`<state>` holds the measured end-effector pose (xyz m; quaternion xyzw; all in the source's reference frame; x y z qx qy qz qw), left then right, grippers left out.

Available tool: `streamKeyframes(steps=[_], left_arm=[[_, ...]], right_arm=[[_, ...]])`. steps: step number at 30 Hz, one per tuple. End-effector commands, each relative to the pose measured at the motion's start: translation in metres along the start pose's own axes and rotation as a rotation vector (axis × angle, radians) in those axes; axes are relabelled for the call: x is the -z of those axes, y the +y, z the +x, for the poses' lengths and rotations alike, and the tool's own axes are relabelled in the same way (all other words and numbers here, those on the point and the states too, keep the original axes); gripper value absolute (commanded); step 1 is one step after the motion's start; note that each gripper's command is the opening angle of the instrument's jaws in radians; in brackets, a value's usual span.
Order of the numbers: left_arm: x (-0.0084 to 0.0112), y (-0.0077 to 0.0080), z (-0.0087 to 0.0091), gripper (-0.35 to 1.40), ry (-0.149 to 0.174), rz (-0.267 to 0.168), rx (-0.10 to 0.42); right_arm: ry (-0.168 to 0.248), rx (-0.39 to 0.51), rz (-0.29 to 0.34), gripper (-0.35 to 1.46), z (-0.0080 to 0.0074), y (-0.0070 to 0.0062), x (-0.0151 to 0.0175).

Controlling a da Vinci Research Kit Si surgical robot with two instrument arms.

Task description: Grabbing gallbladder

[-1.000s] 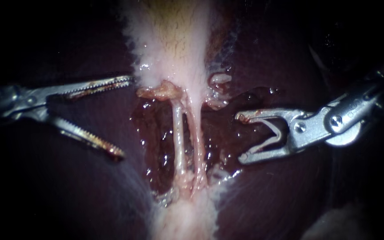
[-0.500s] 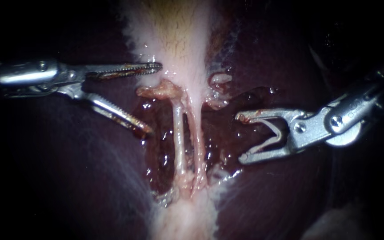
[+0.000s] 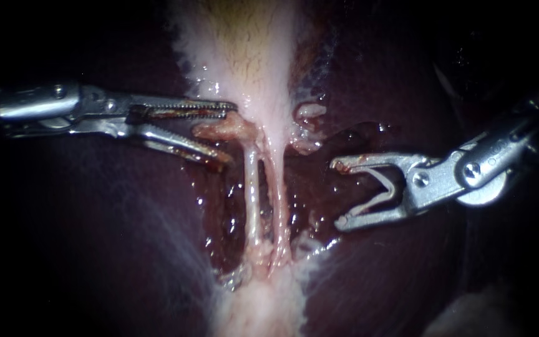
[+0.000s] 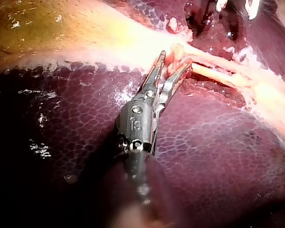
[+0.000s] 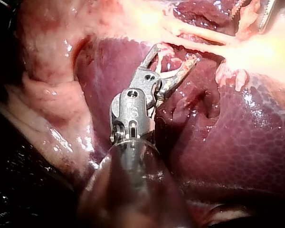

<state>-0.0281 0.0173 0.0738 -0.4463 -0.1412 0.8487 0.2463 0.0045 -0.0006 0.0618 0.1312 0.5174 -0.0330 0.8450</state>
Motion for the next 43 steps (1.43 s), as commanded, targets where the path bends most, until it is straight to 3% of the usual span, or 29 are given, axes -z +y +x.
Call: streamKeyframes(steps=[1,6,10,15,19,30,34,43], left_arm=[[0.0002,0.0,0.0,0.19,-0.003,0.003,0.001],[0.0013,0.0001,0.0001,-0.03,-0.007,0.006,0.006],[0.0022,0.0006,0.0007,-0.35,-0.018,0.006,0.033],[0.0034,0.0016,0.0017,-0.35,-0.041,0.029,0.074],[0.0048,0.0025,0.0031,-0.35,-0.04,0.03,0.107],[0.0112,0.004,0.0083,-0.35,-0.042,0.001,0.146],[0.012,0.0042,0.0087,-0.35,-0.036,-0.001,0.149],[0.0117,0.0042,0.0083,-0.35,-0.036,0.001,0.153]], right_arm=[[0.0,0.0,0.0,0.5,0.0,0.0,0.0],[0.0,0.0,0.0,0.5,0.0,0.0,0.0],[0.0,0.0,0.0,0.5,0.0,0.0001,0.0],[0.0,0.0,0.0,0.5,0.0,0.0001,0.0],[0.0,0.0,0.0,0.5,0.0,0.0001,0.0],[0.0,0.0,-0.001,0.5,-0.0001,0.0001,0.0],[0.0,-0.001,-0.001,0.5,-0.0001,0.0001,0.0],[0.0,-0.001,-0.001,0.5,-0.0001,0.0002,0.0]])
